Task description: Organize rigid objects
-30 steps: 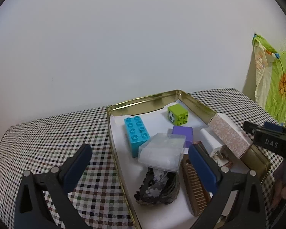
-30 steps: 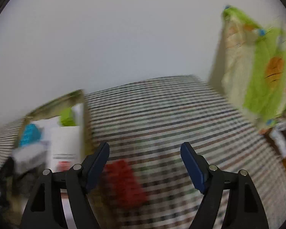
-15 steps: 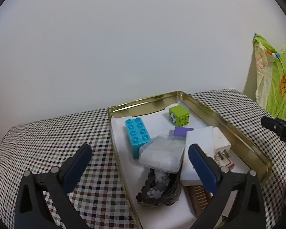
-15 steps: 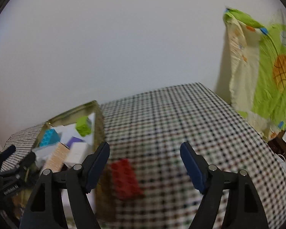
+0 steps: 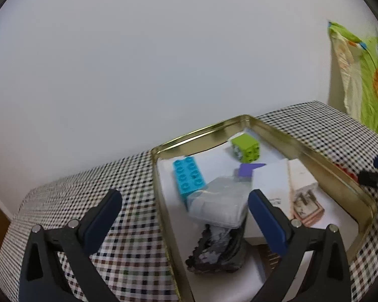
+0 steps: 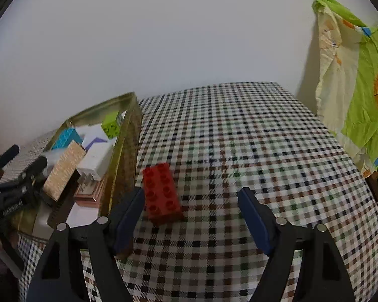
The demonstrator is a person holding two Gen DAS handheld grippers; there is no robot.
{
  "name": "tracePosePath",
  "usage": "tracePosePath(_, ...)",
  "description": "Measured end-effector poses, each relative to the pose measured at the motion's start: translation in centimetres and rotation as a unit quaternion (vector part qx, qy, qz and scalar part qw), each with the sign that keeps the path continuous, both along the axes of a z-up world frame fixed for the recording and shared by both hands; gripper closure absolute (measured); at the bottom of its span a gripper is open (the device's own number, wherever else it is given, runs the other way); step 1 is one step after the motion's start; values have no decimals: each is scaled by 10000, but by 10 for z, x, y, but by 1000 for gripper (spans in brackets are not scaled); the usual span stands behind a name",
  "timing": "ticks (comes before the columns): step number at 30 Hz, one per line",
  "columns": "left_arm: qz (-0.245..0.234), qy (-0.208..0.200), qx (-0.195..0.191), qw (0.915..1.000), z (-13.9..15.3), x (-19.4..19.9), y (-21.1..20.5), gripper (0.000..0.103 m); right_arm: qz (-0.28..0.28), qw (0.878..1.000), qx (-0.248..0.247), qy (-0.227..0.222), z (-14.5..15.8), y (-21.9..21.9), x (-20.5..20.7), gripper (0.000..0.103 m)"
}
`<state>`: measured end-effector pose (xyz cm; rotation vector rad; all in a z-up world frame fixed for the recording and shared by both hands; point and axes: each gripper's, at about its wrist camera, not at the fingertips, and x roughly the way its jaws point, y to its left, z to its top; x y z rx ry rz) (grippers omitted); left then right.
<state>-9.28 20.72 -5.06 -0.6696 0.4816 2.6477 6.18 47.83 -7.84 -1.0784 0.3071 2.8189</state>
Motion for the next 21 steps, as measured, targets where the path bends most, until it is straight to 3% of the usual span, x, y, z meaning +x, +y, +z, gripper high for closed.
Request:
tracePosePath(8,163,-594,462,9970,1,-25,-18,1,83,9995,202,-229,-6,-18,-27,28)
tracePosePath(11,189,-544,421,9974,0,-24,-17,1,39,9995,23,-305,-9,-15,-38,42)
tracePosePath(14,193,-527,384,9977,-2,-24,-14,1,98,9988,-337,-348,-14,-10,-42,42)
tracePosePath(21,149,-632,250,9976,-1,-26,-24,1,472,9967,-513,-424,-18,-8,-34,42)
